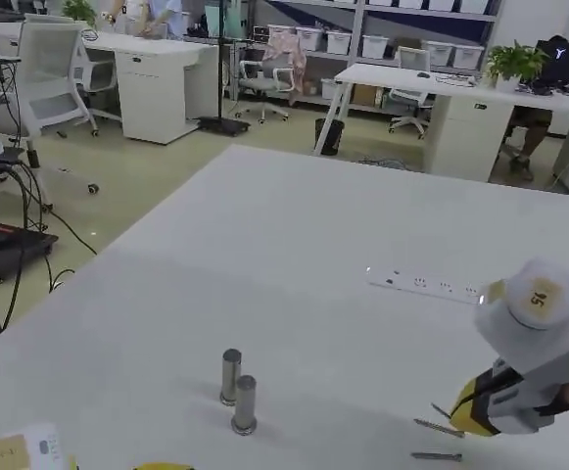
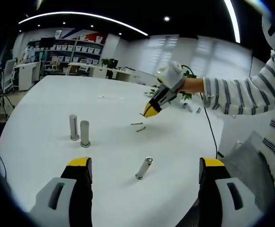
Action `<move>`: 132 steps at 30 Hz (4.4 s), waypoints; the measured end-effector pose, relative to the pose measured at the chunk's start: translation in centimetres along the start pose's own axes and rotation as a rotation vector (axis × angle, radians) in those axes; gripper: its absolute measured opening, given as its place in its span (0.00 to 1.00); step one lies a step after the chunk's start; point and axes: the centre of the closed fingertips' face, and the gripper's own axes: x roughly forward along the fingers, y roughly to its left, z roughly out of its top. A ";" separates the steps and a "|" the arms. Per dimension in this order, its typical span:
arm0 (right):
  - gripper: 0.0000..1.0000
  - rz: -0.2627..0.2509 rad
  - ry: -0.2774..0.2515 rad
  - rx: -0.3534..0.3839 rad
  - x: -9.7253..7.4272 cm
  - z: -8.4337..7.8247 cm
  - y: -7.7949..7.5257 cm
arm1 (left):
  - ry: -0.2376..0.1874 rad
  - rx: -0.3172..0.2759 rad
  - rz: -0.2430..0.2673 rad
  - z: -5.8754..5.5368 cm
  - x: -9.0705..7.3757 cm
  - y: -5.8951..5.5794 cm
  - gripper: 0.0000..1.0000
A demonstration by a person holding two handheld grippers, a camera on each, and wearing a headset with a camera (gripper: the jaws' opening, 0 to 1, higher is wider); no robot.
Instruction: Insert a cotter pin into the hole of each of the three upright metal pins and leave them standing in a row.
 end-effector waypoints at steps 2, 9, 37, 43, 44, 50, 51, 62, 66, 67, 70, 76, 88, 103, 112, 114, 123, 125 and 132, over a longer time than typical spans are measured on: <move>0.02 -0.006 -0.019 -0.002 -0.7 0.3 0.2 | -0.001 -0.006 0.004 0.1 -0.2 0.1 0.93; 0.02 -0.046 -0.072 -0.004 -2.7 1.0 1.2 | 0.015 -0.017 0.017 0.3 -1.0 0.8 0.88; 0.02 -0.158 -0.248 -0.051 -6.4 2.5 6.4 | -0.066 -0.060 -0.015 3.9 0.7 0.6 0.63; 0.02 -0.173 -0.281 -0.071 -6.6 3.0 7.4 | -0.031 -0.073 -0.051 3.9 1.4 -0.4 0.60; 0.02 -0.176 -0.287 -0.080 -6.6 3.2 7.7 | -0.027 -0.069 -0.056 4.0 1.6 -0.5 0.59; 0.02 -0.209 -0.294 -0.139 -6.8 3.6 9.0 | -0.019 -0.105 -0.089 4.7 2.6 -1.2 0.49; 0.02 -0.217 -0.295 -0.150 -6.8 3.6 9.2 | -0.016 -0.112 -0.099 4.8 2.8 -1.4 0.47; 0.02 -0.279 -0.327 -0.208 -7.0 4.2 10.7 | 0.040 -0.126 -0.156 4.3 4.4 -3.2 0.37; 0.02 -0.257 -0.374 -0.178 -6.6 4.8 11.6 | 0.056 -0.133 -0.180 4.2 5.0 -3.6 0.32; 0.02 -0.258 -0.374 -0.186 -6.3 4.9 11.9 | 0.059 -0.137 -0.184 4.2 5.2 -3.6 0.31; 0.02 -0.256 -0.374 -0.203 -6.0 5.1 12.5 | 0.064 -0.140 -0.193 4.4 5.6 -3.9 0.27; 0.02 -0.269 -0.380 -0.264 -5.6 5.8 13.7 | 0.104 -0.145 -0.207 4.0 6.3 -4.4 0.22; 0.02 -0.246 -0.379 -0.286 -5.1 6.0 15.0 | 0.149 -0.155 -0.244 3.1 6.6 -5.5 0.11; 0.02 -0.250 -0.370 -0.314 -4.6 6.1 15.3 | 0.182 -0.169 -0.246 2.4 6.7 -5.2 0.04; 0.02 -0.242 -0.368 -0.342 -4.2 6.5 16.0 | 0.208 -0.138 -0.244 1.6 6.6 -5.0 0.03; 0.02 -0.243 -0.368 -0.343 -4.1 6.5 16.1 | 0.213 -0.139 -0.243 1.5 6.5 -4.9 0.01; 0.02 -0.232 -0.367 -0.347 -3.7 6.5 16.5 | 0.245 -0.121 -0.244 0.9 6.3 -4.8 0.01; 0.02 -0.231 -0.365 -0.349 -3.5 6.5 16.6 | 0.255 -0.121 -0.243 0.7 6.3 -4.8 0.01; 0.02 -0.226 -0.361 -0.349 -3.4 6.3 16.8 | 0.283 -0.130 -0.248 0.3 6.4 -5.0 0.01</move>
